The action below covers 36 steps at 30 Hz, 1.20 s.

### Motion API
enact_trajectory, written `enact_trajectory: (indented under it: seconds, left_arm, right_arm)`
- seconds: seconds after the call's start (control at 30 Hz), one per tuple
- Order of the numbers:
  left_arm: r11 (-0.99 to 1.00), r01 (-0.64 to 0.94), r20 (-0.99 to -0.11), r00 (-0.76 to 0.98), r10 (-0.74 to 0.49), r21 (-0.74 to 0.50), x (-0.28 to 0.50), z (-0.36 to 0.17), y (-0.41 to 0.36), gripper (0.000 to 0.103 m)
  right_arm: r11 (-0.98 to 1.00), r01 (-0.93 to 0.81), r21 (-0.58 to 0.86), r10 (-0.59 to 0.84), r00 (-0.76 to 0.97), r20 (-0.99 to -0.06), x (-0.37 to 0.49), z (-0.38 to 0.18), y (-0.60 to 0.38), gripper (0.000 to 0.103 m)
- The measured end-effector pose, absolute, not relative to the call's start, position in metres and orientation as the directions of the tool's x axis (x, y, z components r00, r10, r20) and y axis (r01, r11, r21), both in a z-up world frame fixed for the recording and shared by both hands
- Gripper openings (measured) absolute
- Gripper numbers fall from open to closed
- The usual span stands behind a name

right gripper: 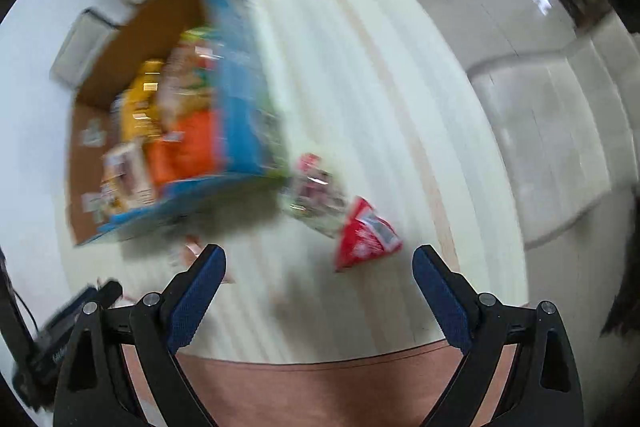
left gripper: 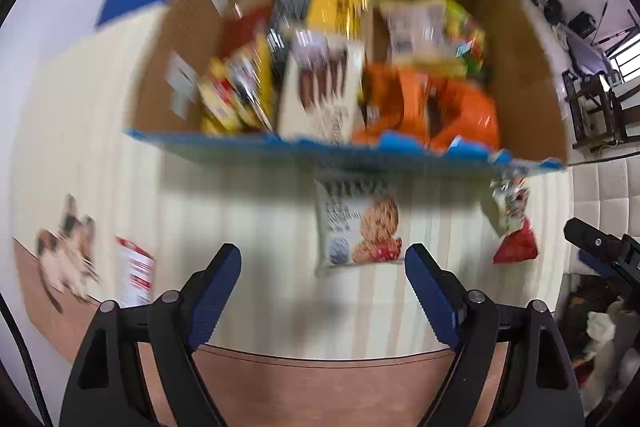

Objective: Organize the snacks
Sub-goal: 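Grasp the cranberry oat cookie pack with the left tool while the right tool grasps the red triangular candy, then carry both snacks into the box and open both tools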

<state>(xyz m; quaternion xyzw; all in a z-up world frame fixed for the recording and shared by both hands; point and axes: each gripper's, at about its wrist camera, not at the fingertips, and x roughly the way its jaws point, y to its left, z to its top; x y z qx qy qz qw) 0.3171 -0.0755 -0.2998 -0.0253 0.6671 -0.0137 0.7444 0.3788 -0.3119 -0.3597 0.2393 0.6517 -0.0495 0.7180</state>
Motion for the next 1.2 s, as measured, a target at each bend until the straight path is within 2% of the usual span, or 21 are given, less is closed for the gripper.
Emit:
enact_trajectory:
  seconds: [0.07,0.13,0.17,0.4,0.5,0.53,0.6,0.73,0.8,1.2]
  left_arm:
    - [0.996,-0.034,-0.995,0.061,-0.076,-0.078,0.320,-0.319,-0.080,0.084]
    - [0.994,-0.053,-0.995,0.030,-0.095,-0.096,0.324,-0.335,-0.082,0.084]
    - [0.993,-0.066,-0.995,0.019,-0.098,-0.099,0.326,-0.342,-0.083,0.084]
    - [0.992,-0.086,-0.995,-0.041,-0.095,-0.091,0.338,-0.374,-0.095,0.084]
    - [0.994,-0.078,-0.995,-0.059,-0.084,-0.080,0.342,-0.385,-0.100,0.084]
    - [0.994,-0.074,-0.995,-0.061,-0.082,-0.077,0.342,-0.389,-0.103,0.084]
    - [0.994,-0.078,-0.994,-0.070,-0.080,-0.075,0.344,-0.395,-0.104,0.084]
    - [0.994,-0.079,-0.997,-0.031,-0.074,-0.071,0.345,-0.392,-0.105,0.083]
    - [0.993,-0.089,-0.997,-0.010,-0.079,-0.078,0.342,-0.389,-0.104,0.070]
    - [0.999,-0.018,-0.999,-0.026,-0.042,-0.042,0.286,-0.389,-0.103,0.070]
  right_arm:
    - [0.846,0.444,0.296,0.275,0.111,-0.955,0.375,-0.390,-0.323,0.091]
    - [0.805,0.495,0.328,0.328,0.090,-0.940,0.372,-0.414,-0.330,0.072]
    - [0.791,0.509,0.339,0.345,0.086,-0.935,0.370,-0.423,-0.332,0.069]
    - [0.749,0.561,0.353,0.375,0.080,-0.924,0.366,-0.451,-0.340,0.065]
    - [0.741,0.574,0.350,0.376,0.078,-0.923,0.364,-0.456,-0.343,0.057]
    - [0.741,0.574,0.349,0.369,0.086,-0.925,0.364,-0.456,-0.343,0.050]
    - [0.745,0.575,0.338,0.358,0.084,-0.930,0.363,-0.457,-0.346,0.044]
    - [0.745,0.569,0.347,0.359,0.096,-0.928,0.365,-0.454,-0.348,0.039]
    - [0.759,0.556,0.339,0.350,0.091,-0.932,0.365,-0.453,-0.344,0.038]
    - [0.817,0.474,0.327,0.355,0.033,-0.934,0.334,-0.446,-0.313,0.037]
